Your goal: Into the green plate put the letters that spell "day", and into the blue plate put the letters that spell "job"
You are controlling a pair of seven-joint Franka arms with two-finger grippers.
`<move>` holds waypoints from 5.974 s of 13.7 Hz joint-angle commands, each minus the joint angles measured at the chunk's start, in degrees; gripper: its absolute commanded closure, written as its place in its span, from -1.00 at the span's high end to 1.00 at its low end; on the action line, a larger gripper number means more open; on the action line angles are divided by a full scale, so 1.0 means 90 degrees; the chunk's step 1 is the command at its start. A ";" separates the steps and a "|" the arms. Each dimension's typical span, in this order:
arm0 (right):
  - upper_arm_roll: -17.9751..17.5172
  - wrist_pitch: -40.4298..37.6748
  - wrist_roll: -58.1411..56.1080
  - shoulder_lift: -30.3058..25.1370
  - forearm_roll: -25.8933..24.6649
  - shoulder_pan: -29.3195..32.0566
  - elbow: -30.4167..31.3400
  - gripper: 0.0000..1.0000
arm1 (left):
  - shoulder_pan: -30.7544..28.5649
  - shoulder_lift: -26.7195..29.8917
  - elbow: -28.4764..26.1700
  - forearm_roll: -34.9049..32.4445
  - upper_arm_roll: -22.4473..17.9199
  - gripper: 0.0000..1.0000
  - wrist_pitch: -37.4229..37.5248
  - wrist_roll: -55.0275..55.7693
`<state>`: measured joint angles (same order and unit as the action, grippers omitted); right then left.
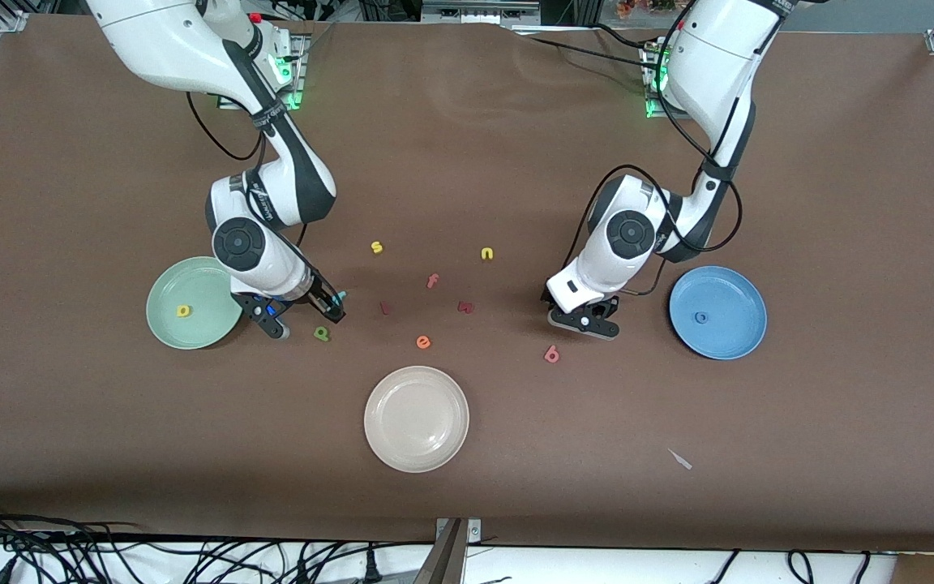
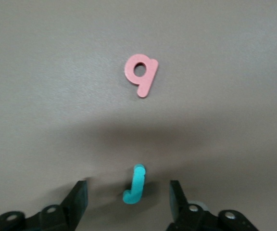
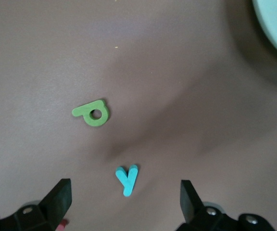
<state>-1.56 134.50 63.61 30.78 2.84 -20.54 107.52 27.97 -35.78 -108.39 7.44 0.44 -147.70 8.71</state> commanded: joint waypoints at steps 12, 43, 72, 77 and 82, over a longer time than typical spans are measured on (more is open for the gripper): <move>-0.0022 0.0466 0.0383 0.0457 0.0085 -0.0238 0.0025 0.60 | 0.0115 0.0098 0.0110 0.0052 -0.0401 -1.00 0.0024 -0.0157; 0.2125 -0.2649 -0.5667 -0.0178 -0.0061 -0.0150 -0.0561 -1.00 | 0.0084 -0.0007 0.0762 0.0579 -0.0401 0.57 0.0376 -0.0334; 0.1229 -0.0844 -0.4705 0.0026 0.0622 -0.0228 -0.0609 0.98 | -0.0429 0.0827 0.0153 0.0394 -0.0928 -0.76 0.0432 -0.1471; 0.1209 -0.0755 -0.4218 0.0563 0.0769 -0.0462 -0.1165 0.98 | -0.1846 0.2411 -0.2045 0.0403 -0.0860 -0.72 0.0639 -0.3319; 0.1209 -0.0385 -0.4089 0.0944 0.0818 -0.0608 -0.1430 0.98 | -0.2317 0.2482 -0.2478 0.0403 -0.0860 -0.30 0.0727 -0.3556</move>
<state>9.11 129.39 26.67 37.12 8.87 -25.75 96.60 7.73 -14.78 -129.60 11.29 -8.38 -141.05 -23.04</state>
